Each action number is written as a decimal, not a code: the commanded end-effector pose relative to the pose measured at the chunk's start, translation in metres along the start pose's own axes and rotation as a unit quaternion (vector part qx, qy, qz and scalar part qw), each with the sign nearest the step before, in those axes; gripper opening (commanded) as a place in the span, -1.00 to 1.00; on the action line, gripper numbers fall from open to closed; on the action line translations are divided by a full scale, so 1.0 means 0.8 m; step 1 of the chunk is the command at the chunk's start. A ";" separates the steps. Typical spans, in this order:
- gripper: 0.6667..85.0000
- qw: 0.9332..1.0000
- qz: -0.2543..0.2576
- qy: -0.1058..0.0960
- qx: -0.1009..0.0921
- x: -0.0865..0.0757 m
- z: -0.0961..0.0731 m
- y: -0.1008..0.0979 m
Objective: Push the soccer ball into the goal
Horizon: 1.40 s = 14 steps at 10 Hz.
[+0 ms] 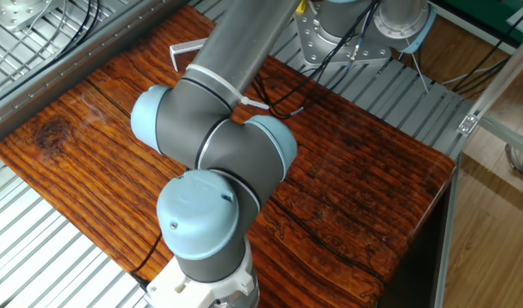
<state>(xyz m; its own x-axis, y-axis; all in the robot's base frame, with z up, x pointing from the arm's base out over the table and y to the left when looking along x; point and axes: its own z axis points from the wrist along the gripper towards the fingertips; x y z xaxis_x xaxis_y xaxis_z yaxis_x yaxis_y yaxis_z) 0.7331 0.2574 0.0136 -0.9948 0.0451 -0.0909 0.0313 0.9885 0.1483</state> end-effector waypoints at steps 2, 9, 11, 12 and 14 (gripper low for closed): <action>-0.99 0.999 -0.005 0.019 0.050 0.017 -0.021 -0.043; -0.99 0.998 -0.045 0.038 0.013 0.028 -0.037 -0.042; -0.99 0.994 -0.101 0.033 0.013 0.034 -0.018 -0.046; -0.99 0.992 -0.122 0.031 0.031 0.038 -0.017 -0.062; -0.99 0.987 -0.142 0.036 0.069 0.050 -0.029 -0.099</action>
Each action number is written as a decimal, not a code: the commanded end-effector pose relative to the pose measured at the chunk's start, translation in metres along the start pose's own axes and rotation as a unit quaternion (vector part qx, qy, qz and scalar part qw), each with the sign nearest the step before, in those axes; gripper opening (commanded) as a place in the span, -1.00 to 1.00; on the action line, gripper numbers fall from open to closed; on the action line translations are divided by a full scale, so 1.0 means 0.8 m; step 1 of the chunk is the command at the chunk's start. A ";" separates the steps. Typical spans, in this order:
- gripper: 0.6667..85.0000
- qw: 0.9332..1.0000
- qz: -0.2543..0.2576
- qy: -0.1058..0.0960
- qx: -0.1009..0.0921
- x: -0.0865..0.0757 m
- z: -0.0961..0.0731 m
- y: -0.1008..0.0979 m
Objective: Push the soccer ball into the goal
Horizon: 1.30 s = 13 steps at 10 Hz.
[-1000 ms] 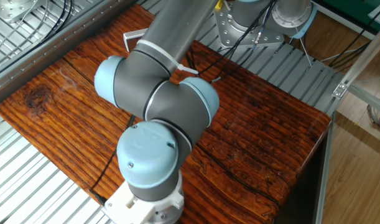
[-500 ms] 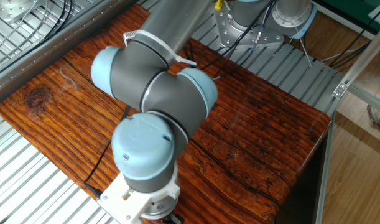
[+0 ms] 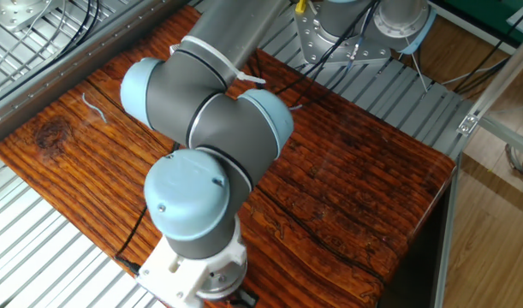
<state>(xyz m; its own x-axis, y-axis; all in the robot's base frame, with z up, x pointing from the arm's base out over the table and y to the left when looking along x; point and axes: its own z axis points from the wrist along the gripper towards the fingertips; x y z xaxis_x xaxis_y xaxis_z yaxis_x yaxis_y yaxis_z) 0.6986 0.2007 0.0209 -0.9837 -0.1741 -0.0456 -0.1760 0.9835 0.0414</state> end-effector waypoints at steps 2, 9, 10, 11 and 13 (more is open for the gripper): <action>-0.99 0.998 -0.052 -0.001 0.039 0.035 0.001 -0.055; -0.99 0.995 -0.067 0.023 0.067 0.095 -0.004 -0.102; -0.99 0.995 -0.069 0.016 0.069 0.090 -0.008 -0.103; -0.99 0.995 -0.073 0.000 0.071 0.072 -0.008 -0.104; -0.99 0.995 -0.082 -0.030 0.048 0.033 -0.008 -0.089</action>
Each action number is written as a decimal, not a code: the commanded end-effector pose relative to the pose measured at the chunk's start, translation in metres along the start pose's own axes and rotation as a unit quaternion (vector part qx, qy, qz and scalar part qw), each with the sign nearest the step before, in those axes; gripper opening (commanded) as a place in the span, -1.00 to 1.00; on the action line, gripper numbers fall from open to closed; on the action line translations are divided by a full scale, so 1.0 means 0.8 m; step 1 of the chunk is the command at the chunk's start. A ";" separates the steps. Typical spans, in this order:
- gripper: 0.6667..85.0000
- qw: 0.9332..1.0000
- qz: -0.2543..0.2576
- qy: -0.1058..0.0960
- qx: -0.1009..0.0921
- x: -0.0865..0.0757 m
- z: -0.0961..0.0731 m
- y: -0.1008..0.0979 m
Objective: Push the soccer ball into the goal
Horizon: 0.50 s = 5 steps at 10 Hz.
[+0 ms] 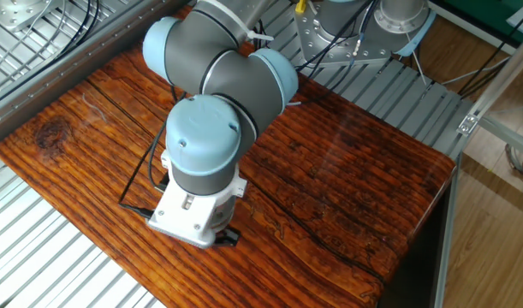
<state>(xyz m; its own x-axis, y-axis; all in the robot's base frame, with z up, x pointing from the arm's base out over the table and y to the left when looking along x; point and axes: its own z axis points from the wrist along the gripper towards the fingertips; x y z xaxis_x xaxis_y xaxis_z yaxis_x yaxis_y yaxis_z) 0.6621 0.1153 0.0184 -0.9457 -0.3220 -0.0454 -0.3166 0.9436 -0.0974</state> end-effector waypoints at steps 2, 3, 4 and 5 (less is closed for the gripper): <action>-0.99 0.998 -0.015 -0.058 -0.010 -0.050 -0.006 0.000; -0.99 0.998 -0.034 -0.055 0.008 -0.049 -0.005 -0.011; -0.99 0.997 -0.046 -0.054 0.006 -0.048 -0.005 -0.010; -0.99 0.997 -0.052 -0.053 0.005 -0.048 -0.005 -0.009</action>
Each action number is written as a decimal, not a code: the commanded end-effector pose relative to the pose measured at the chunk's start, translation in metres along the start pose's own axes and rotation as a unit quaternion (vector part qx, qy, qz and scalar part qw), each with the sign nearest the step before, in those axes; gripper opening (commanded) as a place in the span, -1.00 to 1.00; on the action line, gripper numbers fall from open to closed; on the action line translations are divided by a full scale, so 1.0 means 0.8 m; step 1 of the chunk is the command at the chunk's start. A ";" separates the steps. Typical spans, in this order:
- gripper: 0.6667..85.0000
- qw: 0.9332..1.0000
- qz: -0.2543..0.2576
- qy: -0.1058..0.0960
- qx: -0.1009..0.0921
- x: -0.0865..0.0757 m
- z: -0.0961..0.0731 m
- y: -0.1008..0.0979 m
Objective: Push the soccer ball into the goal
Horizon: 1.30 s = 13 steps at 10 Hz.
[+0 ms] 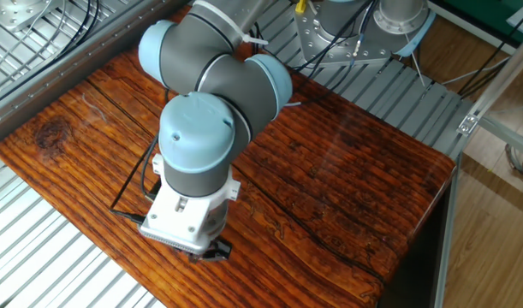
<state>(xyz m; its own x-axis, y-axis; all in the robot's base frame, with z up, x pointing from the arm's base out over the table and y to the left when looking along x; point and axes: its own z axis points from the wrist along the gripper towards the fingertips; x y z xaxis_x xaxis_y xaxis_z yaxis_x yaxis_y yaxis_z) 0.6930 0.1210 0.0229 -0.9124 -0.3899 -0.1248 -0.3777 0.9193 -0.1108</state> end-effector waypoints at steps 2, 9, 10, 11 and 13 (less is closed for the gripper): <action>-0.99 1.000 -0.007 0.002 -0.026 0.000 -0.002 0.014; -0.99 0.994 -0.113 -0.010 -0.011 -0.007 -0.001 0.005; -0.99 0.994 -0.105 -0.011 -0.020 -0.008 -0.002 0.010; -0.99 0.994 -0.110 -0.013 -0.022 -0.008 -0.002 0.010; -0.99 0.994 -0.103 -0.018 -0.013 0.020 0.022 -0.043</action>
<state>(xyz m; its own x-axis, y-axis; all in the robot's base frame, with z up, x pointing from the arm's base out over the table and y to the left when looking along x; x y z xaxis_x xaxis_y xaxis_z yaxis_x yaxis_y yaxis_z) 0.6945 0.1099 0.0170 -0.8101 -0.5741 -0.1188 -0.5630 0.8184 -0.1153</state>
